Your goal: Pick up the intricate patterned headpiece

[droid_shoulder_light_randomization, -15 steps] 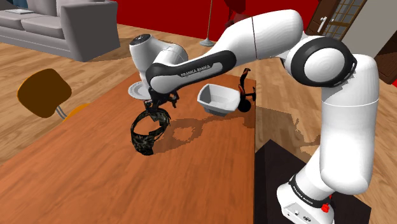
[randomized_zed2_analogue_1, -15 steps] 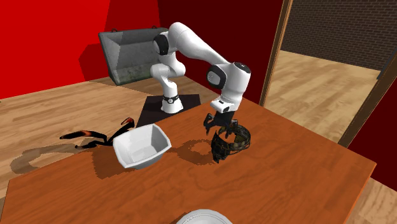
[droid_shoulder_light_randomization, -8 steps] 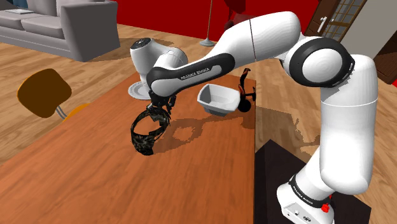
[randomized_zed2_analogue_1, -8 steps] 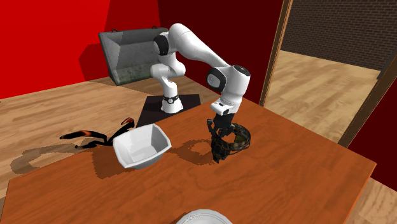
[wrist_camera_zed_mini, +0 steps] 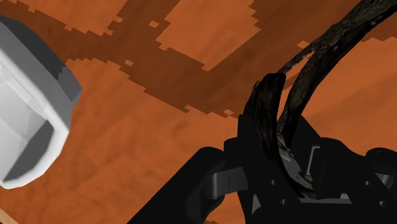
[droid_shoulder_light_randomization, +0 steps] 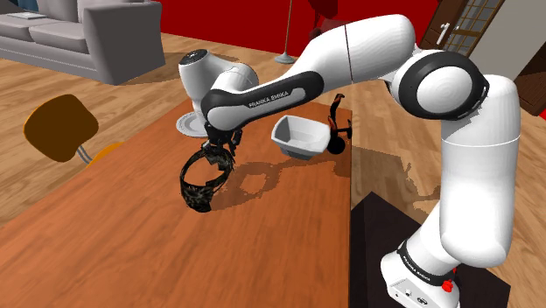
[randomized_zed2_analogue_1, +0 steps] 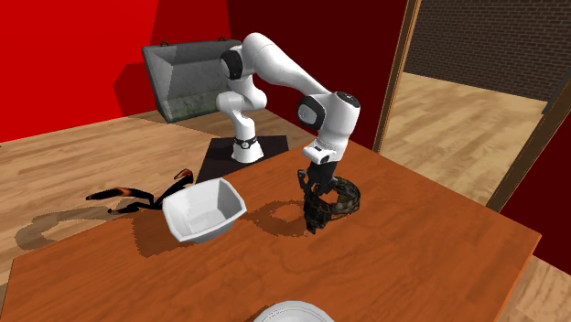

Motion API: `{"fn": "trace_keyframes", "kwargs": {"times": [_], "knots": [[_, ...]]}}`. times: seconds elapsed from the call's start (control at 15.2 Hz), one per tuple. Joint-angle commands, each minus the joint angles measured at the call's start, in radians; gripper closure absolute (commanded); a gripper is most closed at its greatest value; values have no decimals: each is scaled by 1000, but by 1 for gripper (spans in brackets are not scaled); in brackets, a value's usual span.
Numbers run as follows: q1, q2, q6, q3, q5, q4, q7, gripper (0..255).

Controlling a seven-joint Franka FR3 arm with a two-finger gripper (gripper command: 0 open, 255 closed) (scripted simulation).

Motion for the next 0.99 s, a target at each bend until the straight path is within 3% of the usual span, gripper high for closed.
{"fn": "trace_keyframes", "kwargs": {"times": [0.0,0.92], "knots": [[0,-7,-18,2,5,13,-6,255],[7,-43,-155,13,29,123,-47,255]]}}
